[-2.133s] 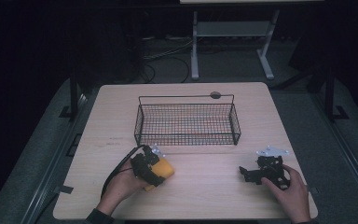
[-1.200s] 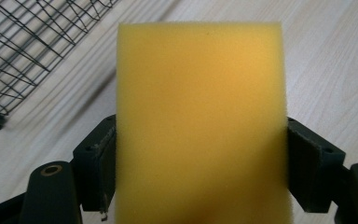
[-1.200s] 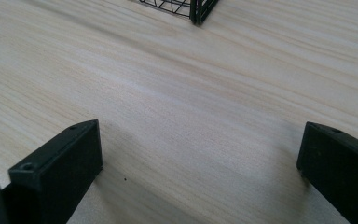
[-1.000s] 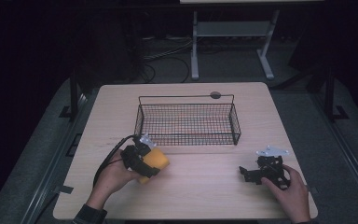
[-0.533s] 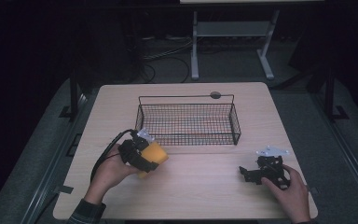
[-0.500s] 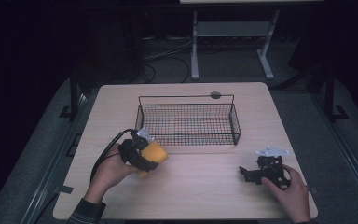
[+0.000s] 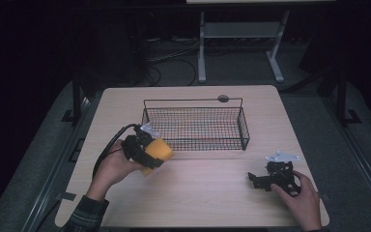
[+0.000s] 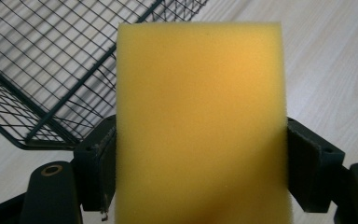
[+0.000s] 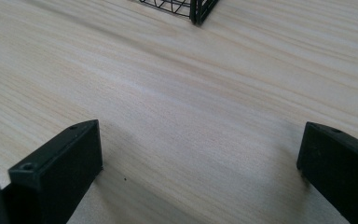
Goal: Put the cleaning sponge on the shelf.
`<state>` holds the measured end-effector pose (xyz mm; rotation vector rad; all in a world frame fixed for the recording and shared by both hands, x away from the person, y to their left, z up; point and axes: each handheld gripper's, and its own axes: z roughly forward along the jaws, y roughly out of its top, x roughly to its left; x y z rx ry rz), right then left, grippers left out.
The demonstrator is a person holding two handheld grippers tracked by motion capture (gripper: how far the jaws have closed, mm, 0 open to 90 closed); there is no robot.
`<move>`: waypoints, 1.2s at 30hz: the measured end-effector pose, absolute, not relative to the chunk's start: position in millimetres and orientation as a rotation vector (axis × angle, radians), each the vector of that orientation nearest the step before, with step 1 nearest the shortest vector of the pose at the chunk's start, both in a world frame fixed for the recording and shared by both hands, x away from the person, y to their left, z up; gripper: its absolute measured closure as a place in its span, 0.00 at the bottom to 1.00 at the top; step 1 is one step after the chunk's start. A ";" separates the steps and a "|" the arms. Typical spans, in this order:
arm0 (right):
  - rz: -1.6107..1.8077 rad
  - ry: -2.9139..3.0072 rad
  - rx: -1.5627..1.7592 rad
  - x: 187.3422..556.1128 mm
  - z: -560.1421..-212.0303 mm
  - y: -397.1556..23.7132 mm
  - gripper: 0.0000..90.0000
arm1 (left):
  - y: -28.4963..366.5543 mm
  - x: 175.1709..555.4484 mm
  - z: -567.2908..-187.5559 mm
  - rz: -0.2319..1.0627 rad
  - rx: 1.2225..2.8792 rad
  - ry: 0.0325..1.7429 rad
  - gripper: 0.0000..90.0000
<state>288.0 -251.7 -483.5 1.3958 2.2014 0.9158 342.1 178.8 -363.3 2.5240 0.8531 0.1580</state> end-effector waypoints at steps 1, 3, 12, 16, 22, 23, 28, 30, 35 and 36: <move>0.916 2.202 1.396 287.9 -483.5 -251.7 0.00 | 178.9 343.5 -362.0 0.163 2.525 0.853 0.26; 0.917 2.201 1.397 287.9 -483.4 -251.7 0.00 | 178.7 344.8 -360.8 0.164 2.520 0.860 0.26; 0.914 2.199 1.394 288.0 -483.6 -251.8 0.00 | 179.8 360.5 -351.1 0.164 2.514 0.865 0.26; 0.914 2.199 1.395 288.0 -483.6 -251.8 0.00 | 178.7 365.5 -348.9 0.166 2.520 0.864 0.26; 0.915 2.200 1.395 288.0 -483.6 -251.8 0.00 | 176.6 376.1 -343.5 0.186 2.511 0.872 0.26; 0.915 2.200 1.396 288.0 -483.6 -251.7 0.00 | 176.2 377.6 -342.7 0.186 2.512 0.876 0.26; 0.915 2.200 1.396 288.0 -483.6 -251.7 0.00 | 174.6 386.6 -340.9 0.190 2.514 0.884 0.26; 0.915 2.200 1.396 288.0 -483.6 -251.7 0.00 | 173.6 390.0 -341.2 0.192 2.513 0.885 0.26; 0.915 2.200 1.396 288.0 -483.6 -251.7 0.00 | 172.6 401.7 -341.8 0.194 2.510 0.902 0.26; 0.915 2.200 1.396 288.0 -483.6 -251.7 0.00 | 172.6 401.7 -341.8 0.194 2.510 0.902 0.26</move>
